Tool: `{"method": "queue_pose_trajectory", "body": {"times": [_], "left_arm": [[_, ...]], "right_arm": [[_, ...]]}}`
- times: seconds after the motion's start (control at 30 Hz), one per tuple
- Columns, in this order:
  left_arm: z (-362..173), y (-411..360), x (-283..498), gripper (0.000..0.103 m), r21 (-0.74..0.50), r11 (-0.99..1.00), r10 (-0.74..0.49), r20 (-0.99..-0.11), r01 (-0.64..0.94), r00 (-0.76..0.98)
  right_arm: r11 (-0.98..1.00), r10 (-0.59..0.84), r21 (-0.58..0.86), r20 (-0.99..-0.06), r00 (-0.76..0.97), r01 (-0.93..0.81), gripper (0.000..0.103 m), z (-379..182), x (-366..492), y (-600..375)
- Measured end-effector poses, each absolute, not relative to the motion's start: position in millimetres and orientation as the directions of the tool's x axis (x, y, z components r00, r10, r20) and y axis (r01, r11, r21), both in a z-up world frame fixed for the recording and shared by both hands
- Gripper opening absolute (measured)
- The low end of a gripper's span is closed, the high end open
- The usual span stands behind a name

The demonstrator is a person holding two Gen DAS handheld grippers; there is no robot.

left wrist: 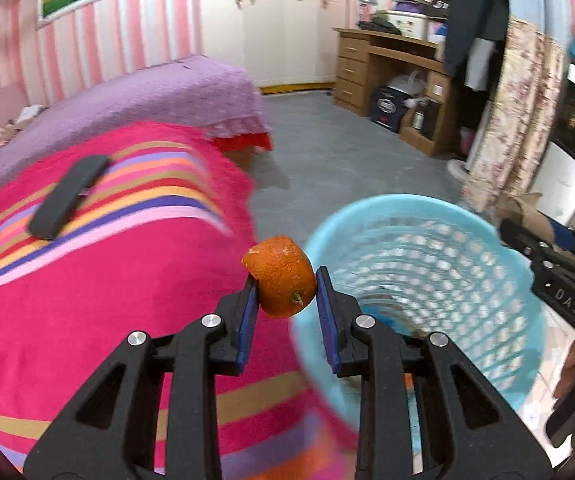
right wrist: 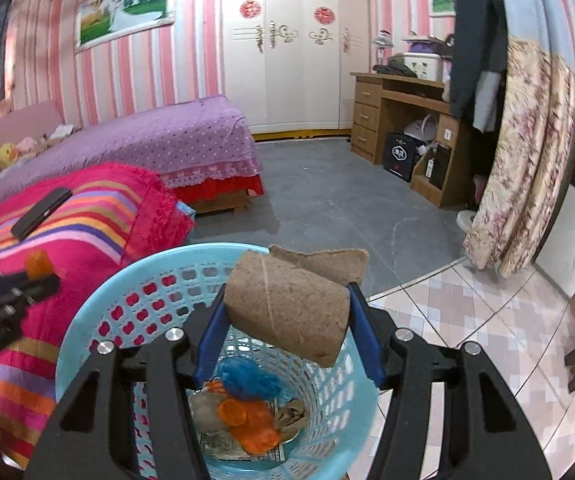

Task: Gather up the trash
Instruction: 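Carry the cardboard roll toward the blue basket with the right tool while the left holds the tangerine, then open the left tool to drop the tangerine while the right tool releases the roll into the basket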

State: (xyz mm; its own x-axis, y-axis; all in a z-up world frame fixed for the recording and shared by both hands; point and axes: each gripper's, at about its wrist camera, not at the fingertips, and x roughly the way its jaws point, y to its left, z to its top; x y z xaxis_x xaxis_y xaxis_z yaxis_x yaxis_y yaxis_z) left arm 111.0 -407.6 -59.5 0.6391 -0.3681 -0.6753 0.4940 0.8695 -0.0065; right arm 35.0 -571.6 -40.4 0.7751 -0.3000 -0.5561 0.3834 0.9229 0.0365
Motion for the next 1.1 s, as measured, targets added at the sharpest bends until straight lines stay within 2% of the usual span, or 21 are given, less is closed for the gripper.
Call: {"method": "queue_pose_trajectory", "body": {"times": [0.27, 0.3, 0.37, 0.43, 0.57, 0.77, 0.93, 1.0, 1.03, 1.1], "left_arm": [[-64, -456, 105, 0.03, -0.013, 0.84, -0.399, -0.693, 0.542, 0.601], [-63, -459, 104, 0.034, -0.011, 0.839, -0.399, -0.692, 0.544, 0.601], [-61, -459, 104, 0.067, -0.006, 0.842, -0.394, -0.689, 0.539, 0.609], [-58, -454, 104, 0.078, 0.003, 0.856, -0.381, -0.67, 0.517, 0.637], [-51, -436, 107, 0.088, 0.024, 0.875, -0.353, -0.653, 0.484, 0.67], [-47, -398, 113, 0.091, 0.02, 0.906, -0.315, -0.637, 0.424, 0.704], [-41, -366, 118, 0.092, 0.003, 0.924, -0.295, -0.63, 0.383, 0.718], [-38, -351, 121, 0.093, 0.009, 0.933, -0.276, -0.625, 0.361, 0.73], [-38, -345, 121, 0.093, 0.01, 0.936, -0.27, -0.622, 0.353, 0.735], [-34, -333, 123, 0.093, 0.016, 0.941, -0.257, -0.617, 0.338, 0.744]], "right_arm": [[0.91, -0.315, 0.056, -0.552, 0.772, 0.411, 0.056, -43, 25, -585], [0.909, -0.314, 0.061, -0.551, 0.773, 0.412, 0.056, -43, 23, -587], [0.908, -0.312, 0.067, -0.549, 0.775, 0.413, 0.056, -43, 22, -588], [0.909, -0.311, 0.065, -0.55, 0.775, 0.412, 0.056, -43, 22, -589], [0.91, -0.309, 0.065, -0.555, 0.772, 0.41, 0.056, -44, 23, -589], [0.921, -0.298, 0.05, -0.548, 0.782, 0.386, 0.059, -41, 38, -573], [0.928, -0.297, 0.019, -0.566, 0.769, 0.372, 0.085, -41, 56, -556], [0.93, -0.296, 0.013, -0.568, 0.768, 0.367, 0.087, -40, 60, -549], [0.928, -0.307, -0.003, -0.57, 0.762, 0.372, 0.093, -38, 64, -543], [0.926, -0.318, -0.013, -0.567, 0.76, 0.378, 0.097, -36, 67, -536]]}}
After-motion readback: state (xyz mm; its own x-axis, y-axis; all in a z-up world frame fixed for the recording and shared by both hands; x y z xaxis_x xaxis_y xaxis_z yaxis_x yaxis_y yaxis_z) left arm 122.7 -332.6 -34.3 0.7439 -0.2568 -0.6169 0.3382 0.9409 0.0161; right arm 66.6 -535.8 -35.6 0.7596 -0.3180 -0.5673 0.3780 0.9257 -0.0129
